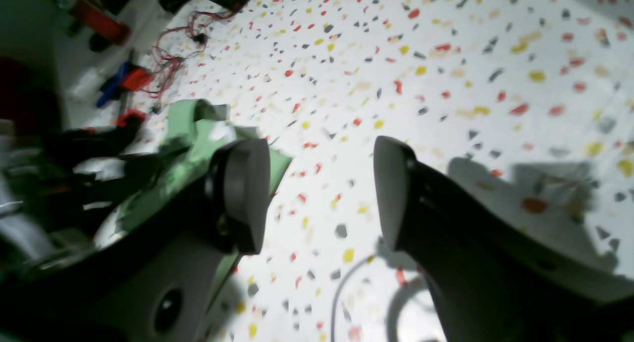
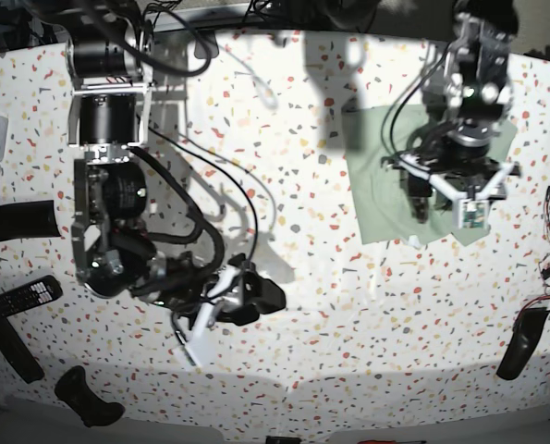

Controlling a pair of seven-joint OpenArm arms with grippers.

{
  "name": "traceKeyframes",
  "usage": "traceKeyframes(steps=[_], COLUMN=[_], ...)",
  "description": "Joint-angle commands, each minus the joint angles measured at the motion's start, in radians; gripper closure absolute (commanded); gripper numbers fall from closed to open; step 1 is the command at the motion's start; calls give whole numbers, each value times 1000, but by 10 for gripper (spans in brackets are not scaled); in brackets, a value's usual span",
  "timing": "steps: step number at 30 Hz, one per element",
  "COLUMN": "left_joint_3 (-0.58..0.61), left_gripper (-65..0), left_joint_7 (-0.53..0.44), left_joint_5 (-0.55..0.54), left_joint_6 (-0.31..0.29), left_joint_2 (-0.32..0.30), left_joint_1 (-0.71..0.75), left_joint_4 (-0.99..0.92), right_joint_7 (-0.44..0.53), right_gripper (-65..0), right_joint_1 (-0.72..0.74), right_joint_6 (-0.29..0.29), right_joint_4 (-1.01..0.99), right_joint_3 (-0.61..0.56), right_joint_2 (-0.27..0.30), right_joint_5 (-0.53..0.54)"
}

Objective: Fold the T-shirt properly
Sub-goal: 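Bring the right gripper to the shirt's collar edge beside the left gripper, then grasp the shirt with both grippers and flip it over, collar side up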

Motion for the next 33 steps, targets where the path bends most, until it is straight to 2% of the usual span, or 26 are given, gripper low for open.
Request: traceKeyframes(steps=[1, 2, 5, 7, 11, 13, 16, 18, 20, 22, 24, 29, 33], left_joint_3=[-5, -5, -6, -17, -23, -23, -23, -22, -21, -21, -21, -21, -22], left_gripper=[-352, -352, -352, -352, -352, -352, -352, -352, -352, -352, -352, -352, -352], left_joint_7=[-7, 23, 79, 87, 64, 64, 60, 66, 64, 40, 29, 10, -37], left_joint_5=[32, 63, 155, 160, 156, 157, 154, 111, 48, 44, 42, -13, 3], left_joint_6=[10, 28, 146, 179, 177, 177, 177, 177, 167, 98, 58, 40, 21], left_joint_2=[-16, -28, -61, -73, -73, -68, -57, -40, -11, 20, 41, 53, 52], left_joint_1=[8, 24, 79, 128, 219, 249, 280, 289, 302, 316, 320, 329, 329], left_joint_4=[59, 91, 97, 79, 75, 75, 75, 75, 75, 75, 75, 71, 69], right_joint_7=[48, 70, 109, 100, 108, 127, 195, 259, 307, 323, 346, 409, 398], right_gripper=[-325, -325, -325, -325, -324, -324, -324, -324, -324, -324, -324, -324, -324], right_joint_1=[35, 35, 35, 35, 38, 39, 47, 57, 67, 80, 93, 97, 93], right_joint_6=[7, 7, 7, 7, 7, 7, 7, 7, 7, 7, 7, 7, 7], right_joint_4=[12, 8, -26, -66, -176, -227, -295, -331, -367, -398, -422, -463, -491], right_joint_3=[-19, -45, -120, -158, -206, -224, -263, -297, -333, -370, -426, -498, -519], right_joint_2=[-11, -27, -80, -123, -202, -237, -274, -289, -289, -289, -289, -289, -289], right_joint_5=[-3, -27, -65, -66, -68, -108, -201, -231, -235, -261, -298, -493, -518])
